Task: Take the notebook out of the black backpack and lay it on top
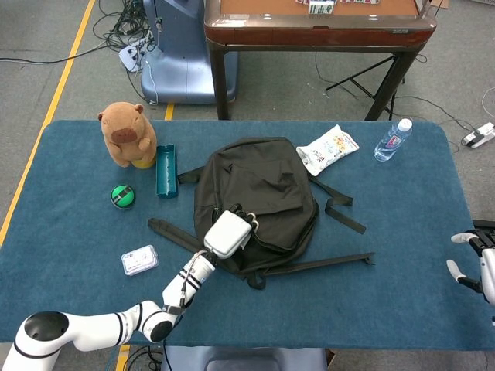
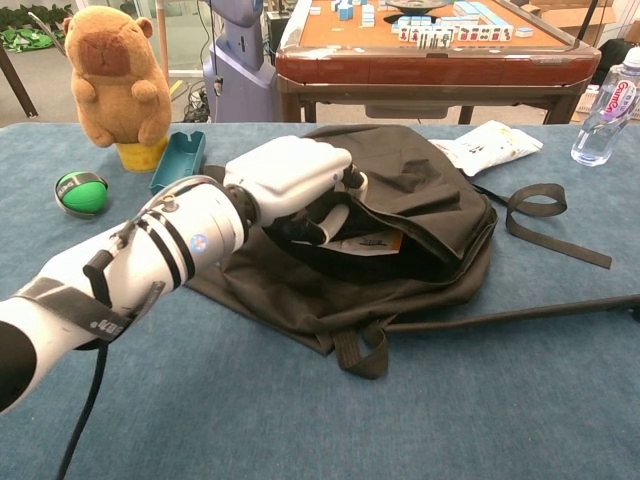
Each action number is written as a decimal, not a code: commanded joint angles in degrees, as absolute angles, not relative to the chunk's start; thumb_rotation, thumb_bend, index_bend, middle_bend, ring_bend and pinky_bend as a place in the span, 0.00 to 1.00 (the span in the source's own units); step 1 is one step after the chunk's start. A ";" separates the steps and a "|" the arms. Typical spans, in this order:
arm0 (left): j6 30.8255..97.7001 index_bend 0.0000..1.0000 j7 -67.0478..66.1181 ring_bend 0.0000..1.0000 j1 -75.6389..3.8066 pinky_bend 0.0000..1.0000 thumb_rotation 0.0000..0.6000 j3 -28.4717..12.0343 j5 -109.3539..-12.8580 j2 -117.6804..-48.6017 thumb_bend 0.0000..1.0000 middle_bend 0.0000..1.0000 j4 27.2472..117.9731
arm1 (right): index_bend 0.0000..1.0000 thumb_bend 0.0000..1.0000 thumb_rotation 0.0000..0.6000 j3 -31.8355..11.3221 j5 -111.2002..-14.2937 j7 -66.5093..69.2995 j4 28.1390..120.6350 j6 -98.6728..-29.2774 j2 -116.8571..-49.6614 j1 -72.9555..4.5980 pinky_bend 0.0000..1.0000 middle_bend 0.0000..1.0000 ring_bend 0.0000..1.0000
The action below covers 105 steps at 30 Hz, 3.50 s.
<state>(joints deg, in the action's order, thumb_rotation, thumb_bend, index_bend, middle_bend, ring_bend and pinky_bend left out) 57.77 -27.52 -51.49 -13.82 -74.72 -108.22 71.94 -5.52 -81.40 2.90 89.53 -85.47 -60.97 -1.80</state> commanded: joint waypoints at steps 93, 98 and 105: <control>62.70 0.67 -22.76 0.53 -54.39 0.29 1.00 -25.79 -33.12 -95.45 0.69 0.51 91.20 | 0.42 0.01 1.00 -7.94 -86.74 12.80 34.75 -61.17 -117.24 -43.45 0.39 0.32 0.25; 62.72 0.67 -22.30 0.53 -54.38 0.29 1.00 -25.90 -32.54 -95.13 0.69 0.51 91.34 | 0.42 0.01 1.00 -7.39 -87.67 15.74 32.22 -62.73 -118.31 -43.97 0.39 0.31 0.25; 63.14 0.67 -22.19 0.53 -54.63 0.29 1.00 -26.03 -32.01 -94.88 0.69 0.51 91.91 | 0.42 0.01 1.00 -7.98 -87.41 16.87 30.40 -62.90 -119.46 -45.38 0.39 0.31 0.25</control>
<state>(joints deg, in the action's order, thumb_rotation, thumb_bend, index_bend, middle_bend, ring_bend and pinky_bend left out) 63.13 -22.20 -54.62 -26.02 -32.02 -94.89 91.90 -7.75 -87.56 16.84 30.76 -62.88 -119.18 -45.07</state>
